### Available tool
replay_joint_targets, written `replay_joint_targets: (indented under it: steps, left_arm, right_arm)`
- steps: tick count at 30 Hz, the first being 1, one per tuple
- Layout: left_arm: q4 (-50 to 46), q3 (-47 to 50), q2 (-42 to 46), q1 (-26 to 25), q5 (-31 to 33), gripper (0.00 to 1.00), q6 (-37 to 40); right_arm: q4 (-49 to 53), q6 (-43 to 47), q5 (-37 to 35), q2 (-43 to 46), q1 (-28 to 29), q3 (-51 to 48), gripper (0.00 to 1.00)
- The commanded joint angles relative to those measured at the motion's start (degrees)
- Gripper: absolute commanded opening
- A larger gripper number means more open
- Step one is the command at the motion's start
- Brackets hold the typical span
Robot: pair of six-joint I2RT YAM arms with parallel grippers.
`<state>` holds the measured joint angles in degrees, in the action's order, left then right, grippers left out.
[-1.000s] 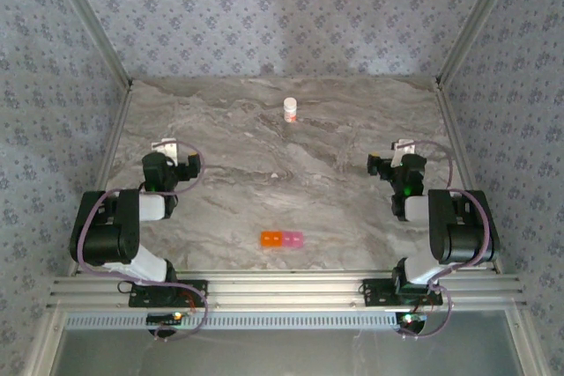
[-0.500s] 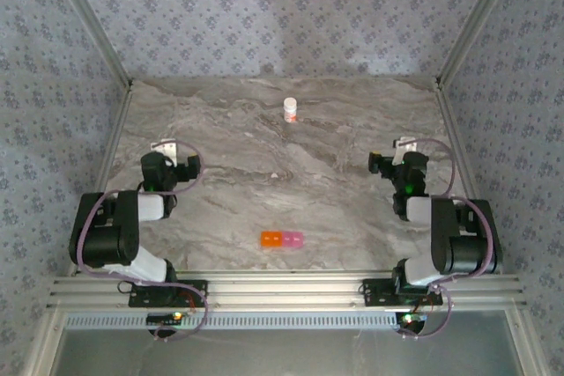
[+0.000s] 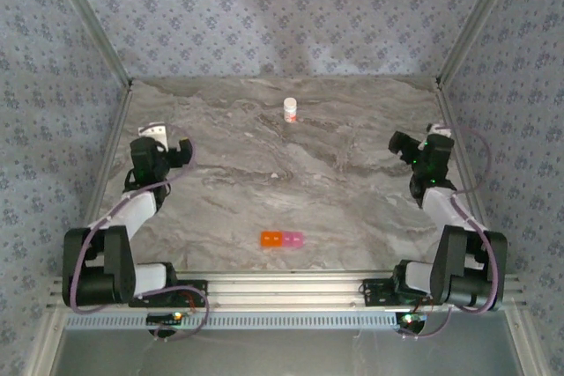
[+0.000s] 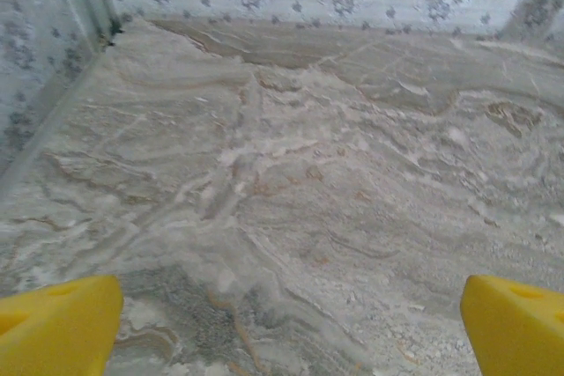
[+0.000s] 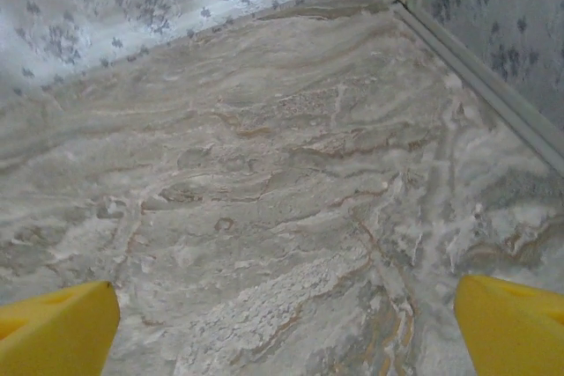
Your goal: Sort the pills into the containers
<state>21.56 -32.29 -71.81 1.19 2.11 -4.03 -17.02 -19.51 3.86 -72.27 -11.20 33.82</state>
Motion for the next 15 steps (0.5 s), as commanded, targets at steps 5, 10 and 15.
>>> replay_joint_targets:
  steps: [5,10,15]
  left_arm:
    - [-13.20,-6.16,6.47,-7.17,11.57,0.98,-8.83]
    - [-20.26,-9.21,8.39,-10.98,10.53,0.98,-15.36]
    - [-26.96,-10.51,9.31,-15.49,8.95,0.98,-19.27]
  right_arm:
    - [8.88,-6.10,20.26,-1.93,2.48,5.91,1.00]
    - [17.98,-1.69,18.71,-0.65,12.56,8.33,0.98]
    - [24.13,3.27,14.29,0.20,27.52,9.19,0.95]
